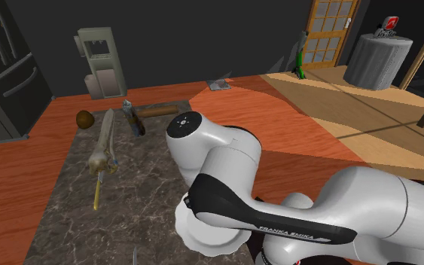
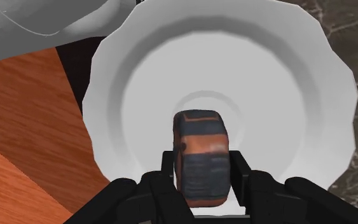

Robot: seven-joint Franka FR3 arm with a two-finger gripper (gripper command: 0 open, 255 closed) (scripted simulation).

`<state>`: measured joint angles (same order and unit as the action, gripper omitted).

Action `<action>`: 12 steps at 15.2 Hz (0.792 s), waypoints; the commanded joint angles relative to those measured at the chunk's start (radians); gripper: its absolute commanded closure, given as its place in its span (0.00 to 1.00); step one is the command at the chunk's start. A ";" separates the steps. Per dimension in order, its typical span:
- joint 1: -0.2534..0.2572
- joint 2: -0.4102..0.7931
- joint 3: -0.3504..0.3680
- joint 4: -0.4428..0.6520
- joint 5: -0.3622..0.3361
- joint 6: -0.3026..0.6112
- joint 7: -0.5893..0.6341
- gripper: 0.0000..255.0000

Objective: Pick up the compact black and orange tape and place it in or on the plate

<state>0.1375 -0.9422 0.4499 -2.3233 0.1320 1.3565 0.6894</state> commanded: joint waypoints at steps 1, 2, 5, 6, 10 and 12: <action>0.003 -0.003 0.002 -0.017 0.006 0.005 0.000 1.00; 0.004 -0.003 0.002 -0.017 0.005 0.005 0.001 1.00; 0.005 -0.002 0.002 -0.017 0.005 0.005 0.001 1.00; 0.005 -0.002 0.001 -0.017 0.005 0.005 0.001 1.00; 0.005 -0.001 0.001 -0.018 0.004 0.007 0.000 0.00; 0.005 -0.002 0.001 -0.017 0.005 0.005 0.001 0.00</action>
<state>0.1424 -0.9438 0.4510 -2.3407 0.1364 1.3626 0.6905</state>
